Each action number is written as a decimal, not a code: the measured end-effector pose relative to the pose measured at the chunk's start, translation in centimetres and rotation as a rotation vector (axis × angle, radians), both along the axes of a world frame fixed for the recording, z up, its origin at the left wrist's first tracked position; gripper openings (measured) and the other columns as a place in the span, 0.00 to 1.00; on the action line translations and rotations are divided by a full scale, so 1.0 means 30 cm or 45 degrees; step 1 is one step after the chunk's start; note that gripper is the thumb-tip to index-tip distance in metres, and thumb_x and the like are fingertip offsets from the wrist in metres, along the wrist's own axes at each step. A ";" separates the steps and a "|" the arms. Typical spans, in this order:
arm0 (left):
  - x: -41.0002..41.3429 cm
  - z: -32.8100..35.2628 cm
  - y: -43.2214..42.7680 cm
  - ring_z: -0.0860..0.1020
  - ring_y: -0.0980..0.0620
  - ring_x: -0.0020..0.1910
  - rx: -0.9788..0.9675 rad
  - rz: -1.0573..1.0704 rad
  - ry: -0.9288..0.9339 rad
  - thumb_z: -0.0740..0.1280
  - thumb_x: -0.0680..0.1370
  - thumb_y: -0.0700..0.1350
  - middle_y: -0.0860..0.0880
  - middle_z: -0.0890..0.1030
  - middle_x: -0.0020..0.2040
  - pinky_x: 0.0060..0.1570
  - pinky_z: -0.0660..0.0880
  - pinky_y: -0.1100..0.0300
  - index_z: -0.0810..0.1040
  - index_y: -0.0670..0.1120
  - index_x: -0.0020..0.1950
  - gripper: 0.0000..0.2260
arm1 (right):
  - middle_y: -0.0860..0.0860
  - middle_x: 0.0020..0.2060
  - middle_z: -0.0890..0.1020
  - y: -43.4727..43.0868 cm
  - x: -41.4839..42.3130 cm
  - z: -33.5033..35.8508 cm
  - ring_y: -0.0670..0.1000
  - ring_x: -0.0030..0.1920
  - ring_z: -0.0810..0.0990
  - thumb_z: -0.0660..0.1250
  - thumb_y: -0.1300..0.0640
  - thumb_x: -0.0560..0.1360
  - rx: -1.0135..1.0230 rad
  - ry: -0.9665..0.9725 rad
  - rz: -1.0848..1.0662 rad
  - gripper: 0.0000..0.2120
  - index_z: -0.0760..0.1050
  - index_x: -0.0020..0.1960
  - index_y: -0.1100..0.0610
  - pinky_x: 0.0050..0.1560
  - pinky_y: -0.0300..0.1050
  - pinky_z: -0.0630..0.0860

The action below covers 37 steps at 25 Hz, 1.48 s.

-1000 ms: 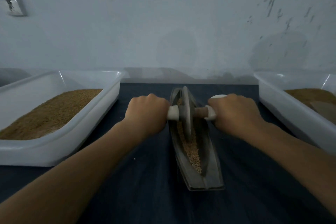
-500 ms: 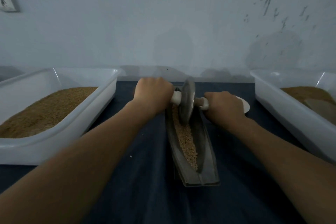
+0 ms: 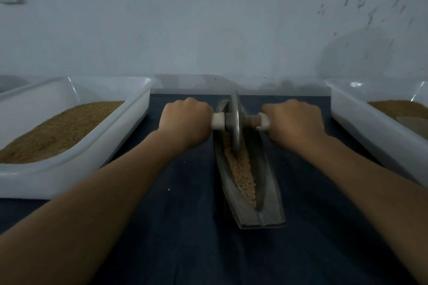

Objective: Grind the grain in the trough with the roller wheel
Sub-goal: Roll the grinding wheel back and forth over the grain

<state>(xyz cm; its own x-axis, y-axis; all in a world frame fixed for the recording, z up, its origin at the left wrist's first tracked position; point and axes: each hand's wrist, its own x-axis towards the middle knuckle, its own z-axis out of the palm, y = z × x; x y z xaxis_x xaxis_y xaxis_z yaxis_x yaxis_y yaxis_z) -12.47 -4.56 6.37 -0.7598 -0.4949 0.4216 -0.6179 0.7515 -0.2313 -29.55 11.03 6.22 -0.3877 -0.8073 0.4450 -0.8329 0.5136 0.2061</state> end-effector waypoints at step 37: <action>0.209 -0.049 0.116 0.51 0.57 0.23 -0.229 -0.226 0.087 0.75 0.63 0.51 0.57 0.57 0.27 0.26 0.51 0.65 0.56 0.56 0.33 0.24 | 0.41 0.27 0.63 0.203 0.060 -0.038 0.44 0.27 0.58 0.67 0.47 0.65 -0.109 0.141 0.221 0.13 0.61 0.34 0.45 0.28 0.36 0.50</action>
<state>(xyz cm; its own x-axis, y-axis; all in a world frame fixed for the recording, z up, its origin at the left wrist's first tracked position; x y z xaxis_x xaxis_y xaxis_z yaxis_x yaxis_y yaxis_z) -6.21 -1.09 4.89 -0.7950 -0.2687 0.5439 -0.4987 0.8000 -0.3337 -27.76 17.11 5.08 -0.1914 -0.8151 0.5467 -0.8851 0.3841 0.2628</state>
